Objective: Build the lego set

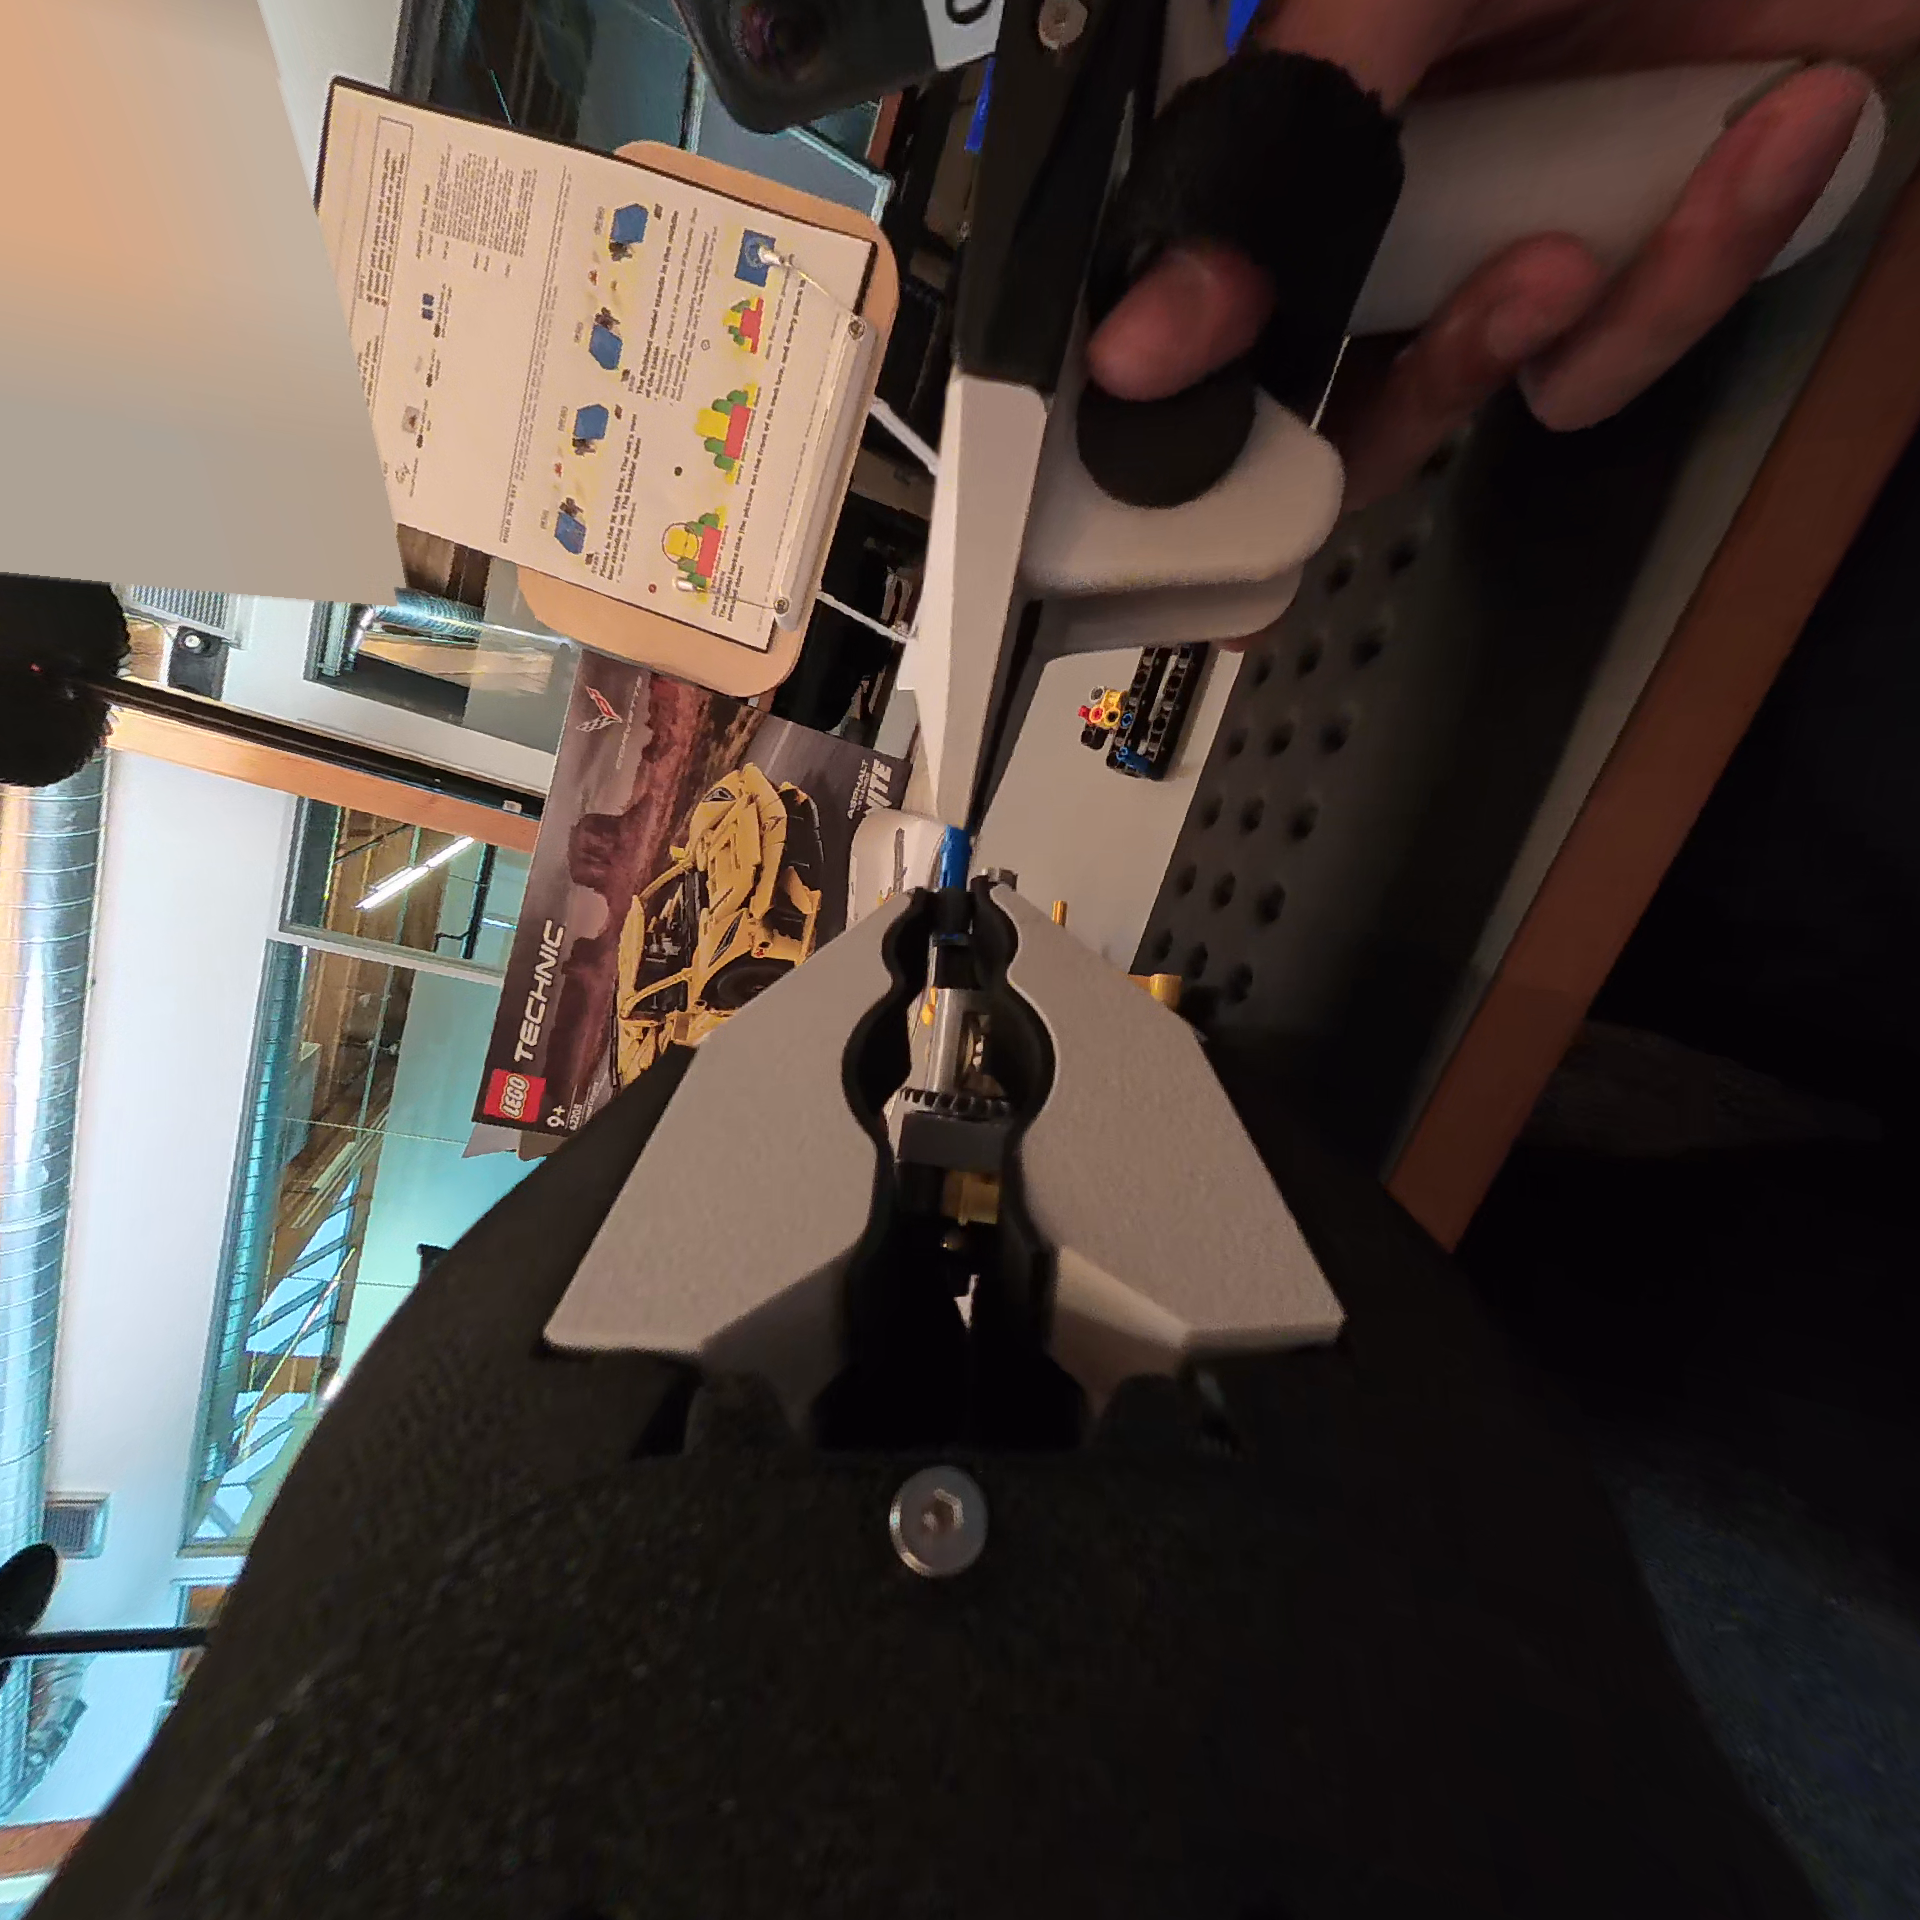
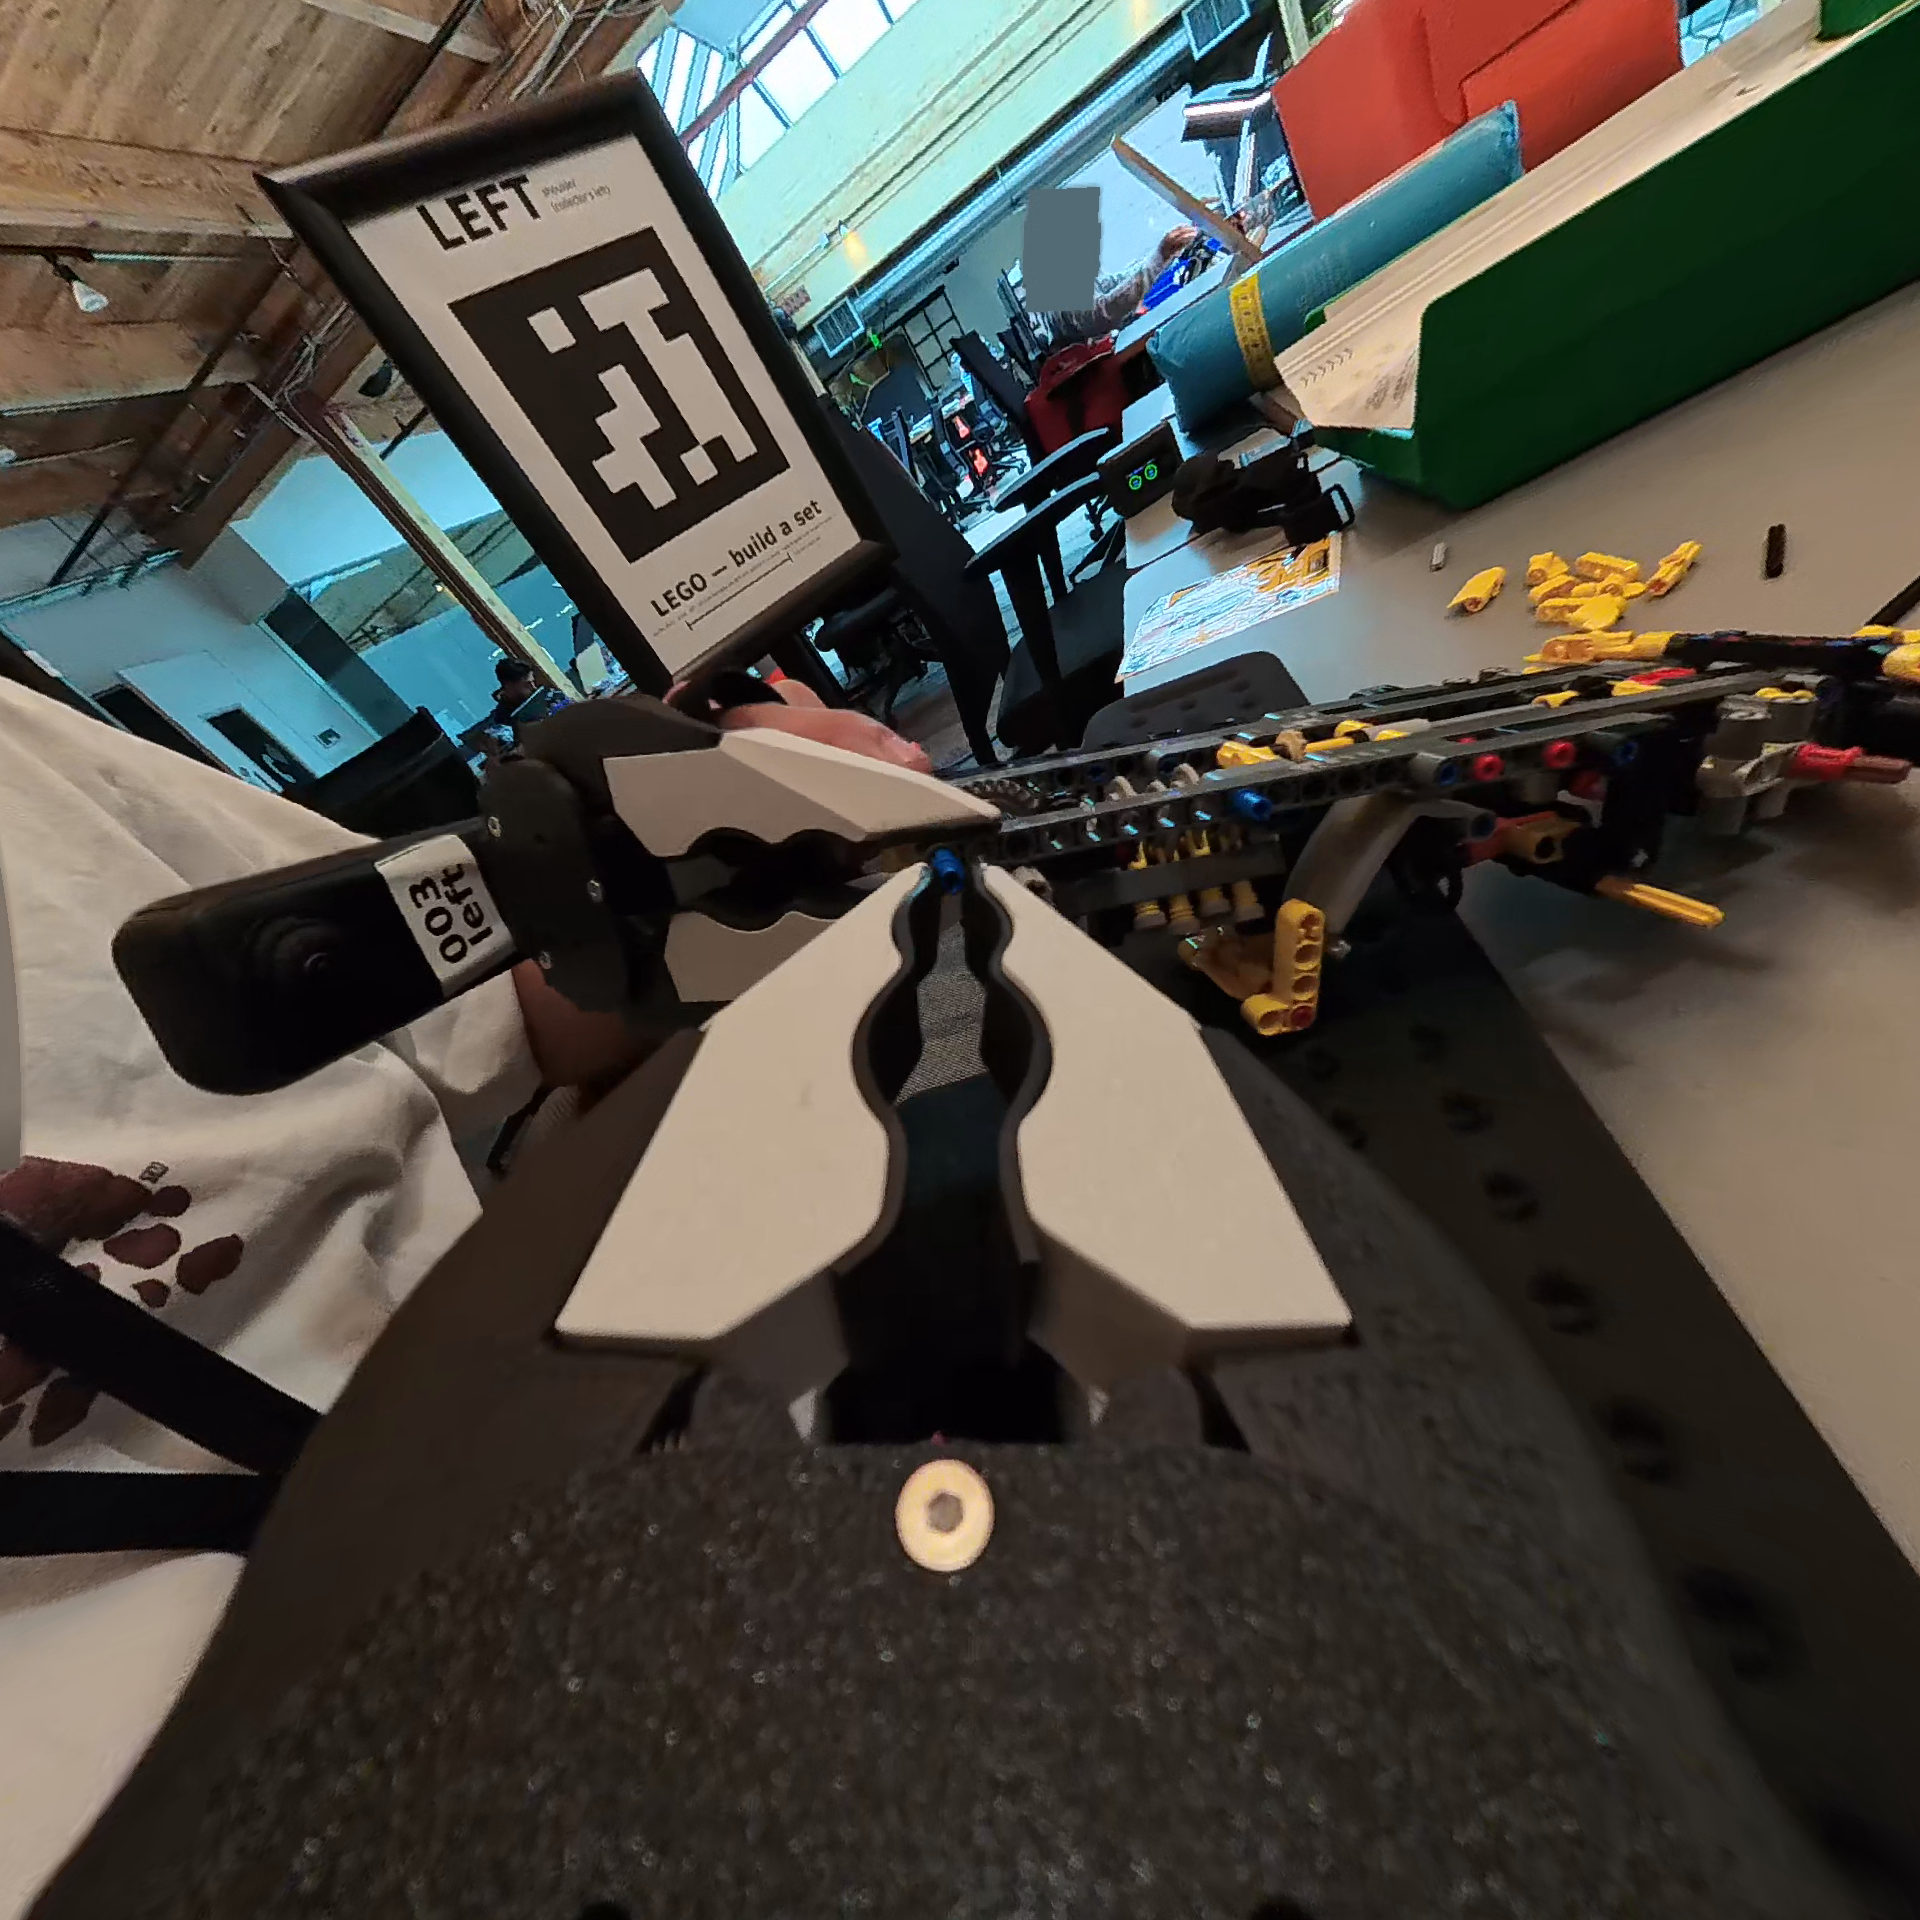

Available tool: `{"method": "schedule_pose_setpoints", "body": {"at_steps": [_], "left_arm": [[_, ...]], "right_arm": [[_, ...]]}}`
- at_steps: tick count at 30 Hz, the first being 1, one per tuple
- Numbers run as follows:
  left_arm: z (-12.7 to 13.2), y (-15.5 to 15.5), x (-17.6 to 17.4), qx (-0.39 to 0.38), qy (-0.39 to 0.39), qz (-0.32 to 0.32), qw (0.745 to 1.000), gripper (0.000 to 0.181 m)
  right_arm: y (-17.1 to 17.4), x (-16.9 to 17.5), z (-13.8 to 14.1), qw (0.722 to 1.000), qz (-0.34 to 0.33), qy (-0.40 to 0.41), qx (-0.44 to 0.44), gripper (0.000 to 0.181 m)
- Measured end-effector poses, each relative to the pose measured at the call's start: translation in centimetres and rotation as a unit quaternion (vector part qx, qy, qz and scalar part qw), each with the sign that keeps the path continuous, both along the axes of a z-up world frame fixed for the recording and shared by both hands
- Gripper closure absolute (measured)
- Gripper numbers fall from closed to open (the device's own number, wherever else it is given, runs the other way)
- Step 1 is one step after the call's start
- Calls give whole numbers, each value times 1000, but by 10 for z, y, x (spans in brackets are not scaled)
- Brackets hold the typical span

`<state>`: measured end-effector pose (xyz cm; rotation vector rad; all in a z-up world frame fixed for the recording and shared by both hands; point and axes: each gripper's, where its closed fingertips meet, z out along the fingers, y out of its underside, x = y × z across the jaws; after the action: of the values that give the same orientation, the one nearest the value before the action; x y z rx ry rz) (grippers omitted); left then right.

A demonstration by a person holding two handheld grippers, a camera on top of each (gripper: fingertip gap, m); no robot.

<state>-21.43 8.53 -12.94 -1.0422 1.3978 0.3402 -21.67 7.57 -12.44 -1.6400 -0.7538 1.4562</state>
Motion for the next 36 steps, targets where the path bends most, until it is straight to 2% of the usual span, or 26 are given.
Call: {"method": "schedule_pose_setpoints", "body": {"at_steps": [13, 16, 19, 23, 26, 30, 36], "left_arm": [[1, 2, 1, 6, 1, -2, 1000, 174], [2, 1, 2, -23, -21, -12, 999, 173], [9, -2, -3, -75, -55, -25, 995, 155], [18, 2, -17, -187, -131, -32, 973, 140], [8, -1, -22, -261, -159, -57, 950, 138], [-5, -5, -22, -267, -172, -83, 945, 137], [-9, -6, -23, -314, -230, -106, 915, 138]], "right_arm": [[1, 0, 1, 1000, 2, 6, -7, 177], [2, 4, 1, 999, 13, 14, -37, 178], [7, 13, 4, 999, 2, 23, -49, 178], [15, 32, 1, 999, -46, -4, -25, 177], [20, 44, -1, 996, -90, -24, 0, 178], [22, 47, -3, 989, -131, -63, 34, 175], [24, 51, -14, 968, -215, -112, 65, 154]]}}
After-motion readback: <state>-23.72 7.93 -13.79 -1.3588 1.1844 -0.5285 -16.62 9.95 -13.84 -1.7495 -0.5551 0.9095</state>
